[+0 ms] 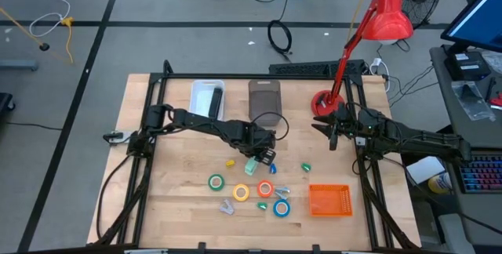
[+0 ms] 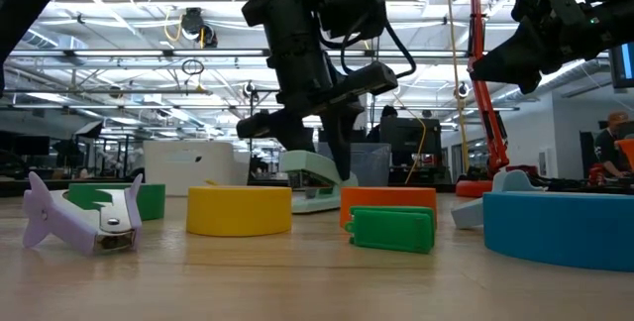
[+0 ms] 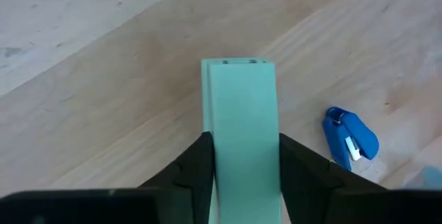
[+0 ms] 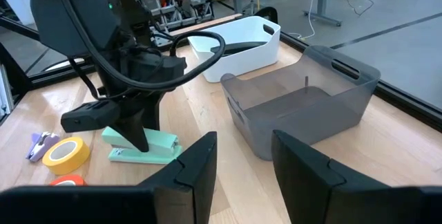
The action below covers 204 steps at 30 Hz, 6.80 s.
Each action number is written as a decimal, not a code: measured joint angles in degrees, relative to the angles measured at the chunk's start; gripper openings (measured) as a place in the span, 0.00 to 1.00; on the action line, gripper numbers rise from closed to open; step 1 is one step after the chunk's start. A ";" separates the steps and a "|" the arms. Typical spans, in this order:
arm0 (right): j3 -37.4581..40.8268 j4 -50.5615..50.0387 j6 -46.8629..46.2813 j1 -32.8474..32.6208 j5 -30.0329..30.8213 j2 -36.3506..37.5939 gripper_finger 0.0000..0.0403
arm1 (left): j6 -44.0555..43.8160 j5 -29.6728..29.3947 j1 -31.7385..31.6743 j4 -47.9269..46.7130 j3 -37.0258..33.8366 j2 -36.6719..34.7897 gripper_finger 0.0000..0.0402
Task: Pick and place Stapler, Stapler remover, tape
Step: Put the large light blue stapler into the white bin, then put the green tape into the black bin
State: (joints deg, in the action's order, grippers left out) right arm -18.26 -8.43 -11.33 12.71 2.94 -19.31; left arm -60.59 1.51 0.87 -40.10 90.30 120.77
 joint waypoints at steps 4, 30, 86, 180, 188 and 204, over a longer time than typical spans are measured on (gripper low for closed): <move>0.00 0.00 0.02 0.00 0.00 0.00 0.32 | -0.15 -0.29 -0.55 0.15 0.00 -0.02 0.32; 0.00 0.00 0.00 0.02 0.00 0.02 0.32 | -5.93 -23.81 -5.76 -25.02 6.17 -25.89 0.32; 0.00 0.00 0.00 0.02 0.00 0.00 0.32 | 21.20 -13.57 -40.17 -10.66 -19.89 -25.62 0.32; -0.02 -0.02 -2.80 0.00 -0.04 0.02 0.32 | -6.20 -9.05 -4.18 -9.35 -22.05 -45.83 0.43; -0.02 -0.02 -2.78 0.02 -0.04 0.02 0.32 | -13.55 -9.36 7.99 -9.49 -22.08 -45.83 0.41; -0.02 -0.04 -2.78 0.01 -0.04 0.02 0.32 | -26.74 -15.17 18.87 -9.60 -28.78 -45.77 0.41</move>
State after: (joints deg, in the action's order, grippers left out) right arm -18.28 -8.47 -14.11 12.72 2.90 -19.29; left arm -87.33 -13.66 19.74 -49.69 61.53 75.00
